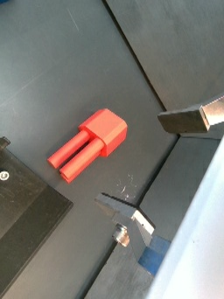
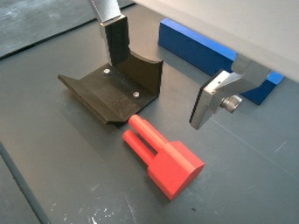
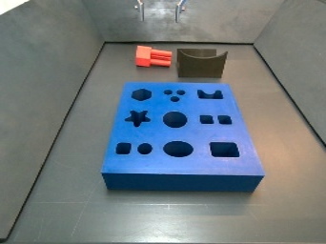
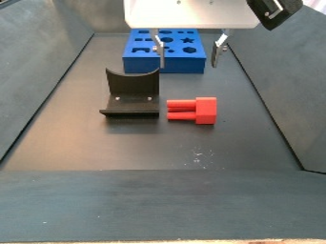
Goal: Pick up the 3 prong object. Move up. Place the 3 prong object on the fixture. Regrasp the 3 prong object. Move to above the board. Insert the 3 prong object.
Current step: Pick up the 3 prong object.
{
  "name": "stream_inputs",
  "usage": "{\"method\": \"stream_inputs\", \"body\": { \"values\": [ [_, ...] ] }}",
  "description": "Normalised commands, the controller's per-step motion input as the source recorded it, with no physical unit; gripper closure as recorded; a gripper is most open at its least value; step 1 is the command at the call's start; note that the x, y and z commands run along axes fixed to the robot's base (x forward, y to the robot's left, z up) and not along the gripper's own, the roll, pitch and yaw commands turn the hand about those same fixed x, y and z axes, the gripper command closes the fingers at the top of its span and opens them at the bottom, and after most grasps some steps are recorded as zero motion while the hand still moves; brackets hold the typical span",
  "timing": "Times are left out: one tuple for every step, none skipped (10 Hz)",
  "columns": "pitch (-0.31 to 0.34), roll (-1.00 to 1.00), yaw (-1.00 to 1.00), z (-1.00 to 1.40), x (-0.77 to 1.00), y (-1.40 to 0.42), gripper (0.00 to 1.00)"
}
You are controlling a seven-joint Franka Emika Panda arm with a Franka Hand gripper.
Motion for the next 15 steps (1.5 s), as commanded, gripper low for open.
{"method": "stream_inputs", "body": {
  "values": [
    [-0.151,0.03,-0.46,-0.08,-0.36,0.0,0.0],
    [0.04,0.04,-0.68,-0.3,-0.12,0.06,0.0],
    [0.097,0.09,-0.85,-0.35,-0.23,0.01,0.0],
    [0.097,0.08,-0.87,-0.31,-0.24,0.0,0.0],
    [0.1,0.08,-0.9,-0.27,-0.21,0.0,0.0],
    [0.12,0.17,-0.93,-0.24,-0.16,0.0,0.0],
    [0.131,0.15,-0.95,-0.26,-0.13,0.0,0.0],
    [0.117,0.16,-0.99,-0.25,-0.08,0.0,0.0],
    [0.117,0.16,-0.99,-0.24,-0.07,0.0,0.0],
    [0.12,0.14,-0.99,-0.25,-0.07,0.0,0.0],
    [0.123,0.15,-0.99,-0.25,-0.07,0.0,0.0],
    [0.154,0.15,-0.98,-0.23,-0.07,0.0,0.0],
    [0.154,0.15,-0.98,-0.23,-0.07,0.0,0.0],
    [0.22,0.15,-0.95,-0.26,-0.09,0.0,0.0],
    [0.231,0.13,-0.96,-0.27,-0.09,0.0,0.0]
  ]
}}
